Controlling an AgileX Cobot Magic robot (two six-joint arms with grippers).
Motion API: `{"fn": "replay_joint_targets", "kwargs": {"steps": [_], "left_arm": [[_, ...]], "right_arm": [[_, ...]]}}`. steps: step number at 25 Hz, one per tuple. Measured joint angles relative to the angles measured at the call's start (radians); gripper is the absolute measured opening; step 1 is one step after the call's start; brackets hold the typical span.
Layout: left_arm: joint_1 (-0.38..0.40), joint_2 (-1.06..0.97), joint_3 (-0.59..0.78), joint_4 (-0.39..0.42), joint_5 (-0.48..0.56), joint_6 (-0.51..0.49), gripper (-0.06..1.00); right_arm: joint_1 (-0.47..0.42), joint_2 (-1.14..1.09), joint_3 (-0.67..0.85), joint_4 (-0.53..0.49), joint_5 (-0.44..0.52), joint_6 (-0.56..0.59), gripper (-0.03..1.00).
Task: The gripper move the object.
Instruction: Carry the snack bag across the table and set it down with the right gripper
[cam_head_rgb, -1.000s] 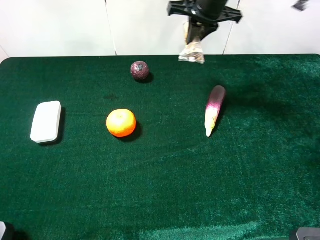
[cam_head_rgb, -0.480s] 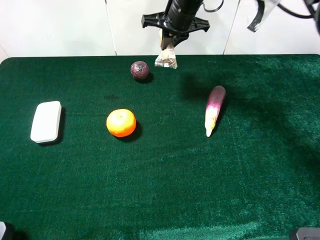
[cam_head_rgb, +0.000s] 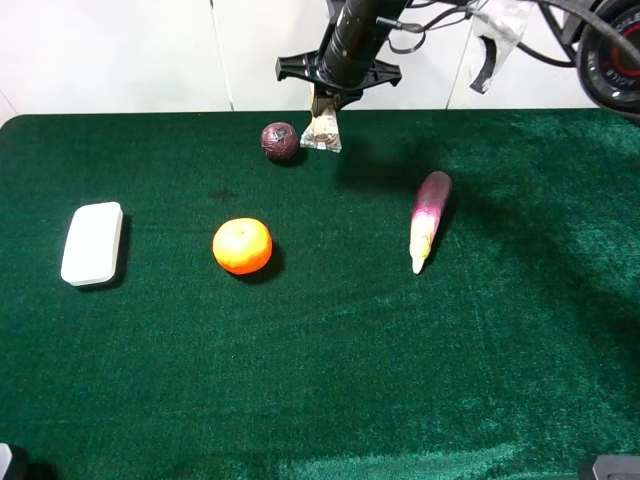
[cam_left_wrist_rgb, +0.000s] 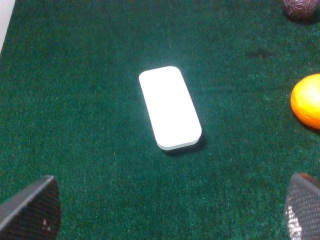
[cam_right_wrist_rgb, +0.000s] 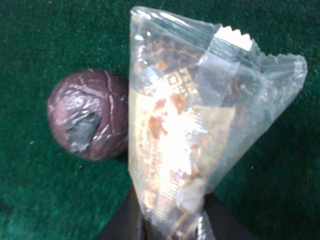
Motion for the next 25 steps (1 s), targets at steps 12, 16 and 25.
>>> {"fn": "replay_joint_targets", "kwargs": {"steps": [12,16,25], "left_arm": [[0.0,0.0,0.0,0.0,0.0,0.0,0.9],[0.0,0.0,0.0,0.0,0.0,0.0,0.9],[0.0,0.0,0.0,0.0,0.0,0.0,0.9]], "right_arm": [[0.0,0.088,0.0,-0.001,-0.065,-0.004,0.1],[0.0,0.101,0.0,-0.001,-0.08,-0.004,0.1],[0.0,0.103,0.0,-0.032,-0.087,-0.004,0.1]]}}
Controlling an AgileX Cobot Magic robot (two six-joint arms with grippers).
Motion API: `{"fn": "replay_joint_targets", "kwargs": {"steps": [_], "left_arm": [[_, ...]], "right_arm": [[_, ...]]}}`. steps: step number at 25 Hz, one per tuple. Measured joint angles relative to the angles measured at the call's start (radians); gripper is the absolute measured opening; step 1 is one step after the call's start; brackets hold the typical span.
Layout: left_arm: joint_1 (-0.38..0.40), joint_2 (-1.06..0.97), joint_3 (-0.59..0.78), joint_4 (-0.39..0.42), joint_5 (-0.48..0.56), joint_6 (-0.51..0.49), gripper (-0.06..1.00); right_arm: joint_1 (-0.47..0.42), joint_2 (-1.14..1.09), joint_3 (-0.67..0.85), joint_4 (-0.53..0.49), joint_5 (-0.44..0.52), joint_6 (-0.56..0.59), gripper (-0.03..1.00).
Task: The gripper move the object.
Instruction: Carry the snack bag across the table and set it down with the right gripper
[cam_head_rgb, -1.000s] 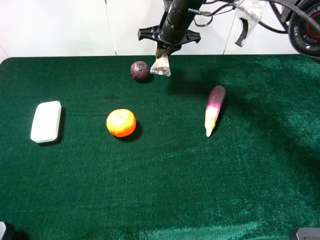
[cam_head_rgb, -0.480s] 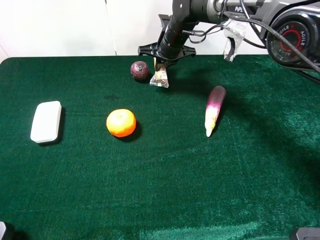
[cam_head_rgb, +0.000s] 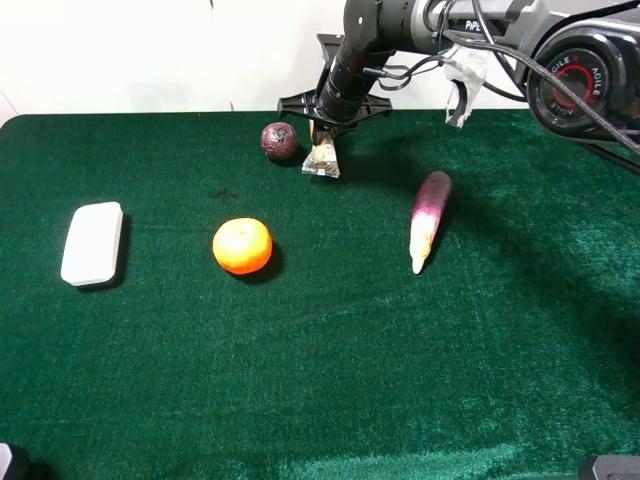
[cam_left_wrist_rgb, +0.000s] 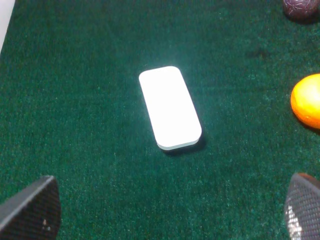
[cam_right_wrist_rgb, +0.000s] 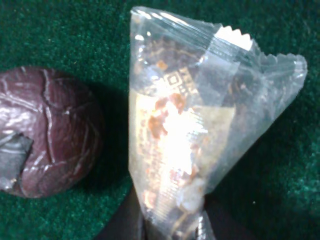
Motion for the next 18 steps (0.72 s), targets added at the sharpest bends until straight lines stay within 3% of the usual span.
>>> {"fn": "replay_joint_targets", "kwargs": {"steps": [5,12,18], "left_arm": [[0.0,0.0,0.0,0.0,0.0,0.0,0.9],[0.0,0.0,0.0,0.0,0.0,0.0,0.9],[0.0,0.0,0.0,0.0,0.0,0.0,0.9]], "right_arm": [[0.0,0.0,0.0,-0.015,0.0,0.0,0.17],[0.0,0.0,0.0,-0.016,0.0,0.0,0.6],[0.0,0.0,0.0,-0.016,0.0,0.0,0.69]]}}
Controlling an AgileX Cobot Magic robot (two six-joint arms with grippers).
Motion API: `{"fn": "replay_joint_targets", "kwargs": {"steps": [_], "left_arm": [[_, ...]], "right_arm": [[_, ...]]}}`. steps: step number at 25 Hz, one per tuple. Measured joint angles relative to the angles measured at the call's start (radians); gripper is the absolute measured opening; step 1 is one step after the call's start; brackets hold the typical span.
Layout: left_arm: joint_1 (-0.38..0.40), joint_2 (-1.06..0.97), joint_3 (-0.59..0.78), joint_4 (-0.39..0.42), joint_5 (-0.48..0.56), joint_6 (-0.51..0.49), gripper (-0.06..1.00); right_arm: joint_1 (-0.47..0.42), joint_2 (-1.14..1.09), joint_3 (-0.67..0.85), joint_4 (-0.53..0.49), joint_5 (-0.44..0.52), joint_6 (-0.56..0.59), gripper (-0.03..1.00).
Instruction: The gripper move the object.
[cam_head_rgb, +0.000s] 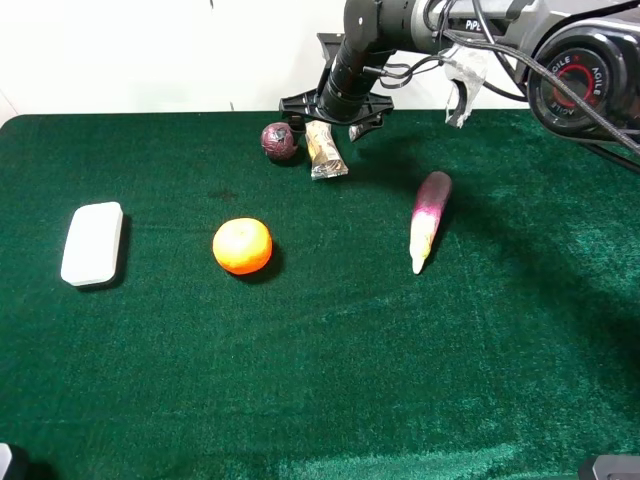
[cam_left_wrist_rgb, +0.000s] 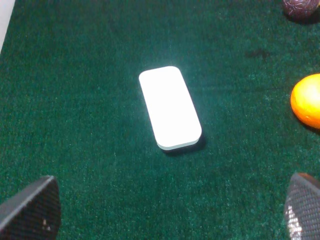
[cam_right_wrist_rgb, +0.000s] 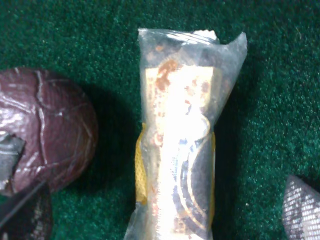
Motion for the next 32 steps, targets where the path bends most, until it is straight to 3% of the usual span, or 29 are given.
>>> {"fn": "replay_joint_targets", "kwargs": {"steps": [6,12,21,32], "left_arm": [[0.0,0.0,0.0,0.0,0.0,0.0,0.9],[0.0,0.0,0.0,0.0,0.0,0.0,0.9],[0.0,0.0,0.0,0.0,0.0,0.0,0.9],[0.0,0.0,0.0,0.0,0.0,0.0,0.9]], "right_arm": [[0.0,0.0,-0.009,0.0,0.014,-0.001,0.69],[0.0,0.0,-0.084,-0.002,0.124,-0.001,0.69],[0.0,-0.029,-0.215,-0.011,0.421,-0.002,0.69],[0.0,-0.182,-0.207,-0.014,0.452,-0.036,0.69]]}}
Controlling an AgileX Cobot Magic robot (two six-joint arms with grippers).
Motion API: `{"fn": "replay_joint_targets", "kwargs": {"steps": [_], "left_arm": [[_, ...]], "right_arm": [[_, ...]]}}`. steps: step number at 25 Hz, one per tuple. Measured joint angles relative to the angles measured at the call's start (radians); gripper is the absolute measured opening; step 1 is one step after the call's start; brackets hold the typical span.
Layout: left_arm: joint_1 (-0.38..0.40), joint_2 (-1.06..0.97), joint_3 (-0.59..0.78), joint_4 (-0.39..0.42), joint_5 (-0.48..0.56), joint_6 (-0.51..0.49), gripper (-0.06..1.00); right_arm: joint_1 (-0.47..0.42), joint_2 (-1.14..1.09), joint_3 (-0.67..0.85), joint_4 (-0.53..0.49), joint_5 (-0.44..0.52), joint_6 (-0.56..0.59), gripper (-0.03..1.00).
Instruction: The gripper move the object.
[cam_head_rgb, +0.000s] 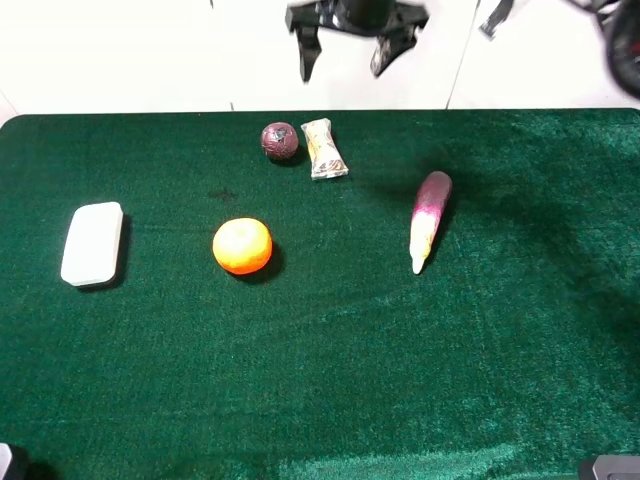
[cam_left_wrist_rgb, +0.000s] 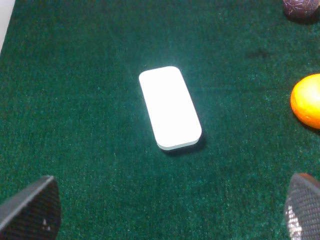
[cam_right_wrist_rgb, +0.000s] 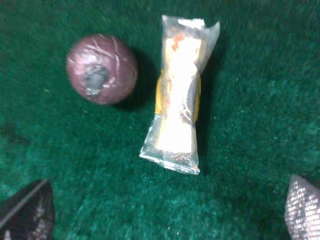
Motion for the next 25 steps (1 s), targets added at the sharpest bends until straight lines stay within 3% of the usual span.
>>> {"fn": "replay_joint_targets", "kwargs": {"steps": [6,25], "left_arm": [[0.0,0.0,0.0,0.0,0.0,0.0,0.9],[0.0,0.0,0.0,0.0,0.0,0.0,0.9]], "right_arm": [[0.0,-0.164,0.142,0.0,0.0,-0.012,0.69],[0.0,-0.801,0.799,-0.026,0.0,-0.046,0.69]]}}
